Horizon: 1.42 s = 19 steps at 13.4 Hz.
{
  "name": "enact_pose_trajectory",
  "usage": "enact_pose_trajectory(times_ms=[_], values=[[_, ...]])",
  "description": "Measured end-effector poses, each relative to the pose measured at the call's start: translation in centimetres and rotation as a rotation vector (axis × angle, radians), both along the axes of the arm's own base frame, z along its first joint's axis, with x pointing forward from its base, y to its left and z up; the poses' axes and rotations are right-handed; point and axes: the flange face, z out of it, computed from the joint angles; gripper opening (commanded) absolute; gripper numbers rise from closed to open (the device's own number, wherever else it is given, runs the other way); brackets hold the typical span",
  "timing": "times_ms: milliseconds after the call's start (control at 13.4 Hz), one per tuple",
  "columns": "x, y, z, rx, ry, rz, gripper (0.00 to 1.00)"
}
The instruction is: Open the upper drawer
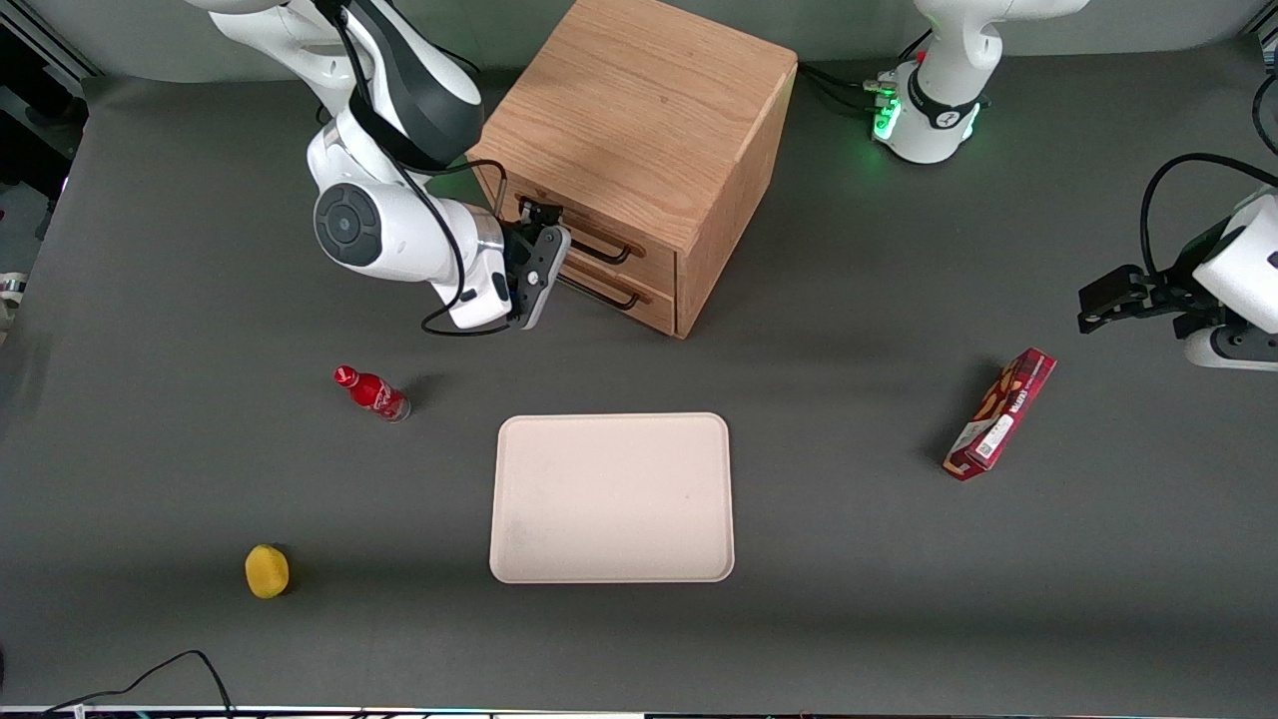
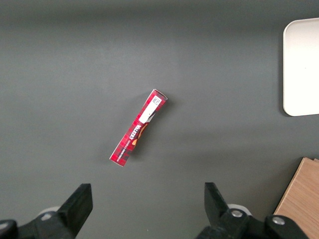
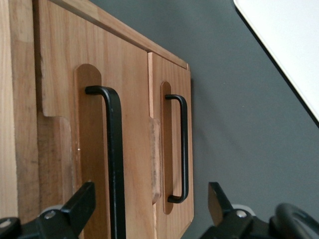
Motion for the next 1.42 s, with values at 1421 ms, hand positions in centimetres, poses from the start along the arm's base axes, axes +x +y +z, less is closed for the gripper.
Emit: enact_pose_trajectory(times_ms=[1421], values=[[5.9,-3.0,-3.8,-0.048,-0.124,-0.066,1.0]])
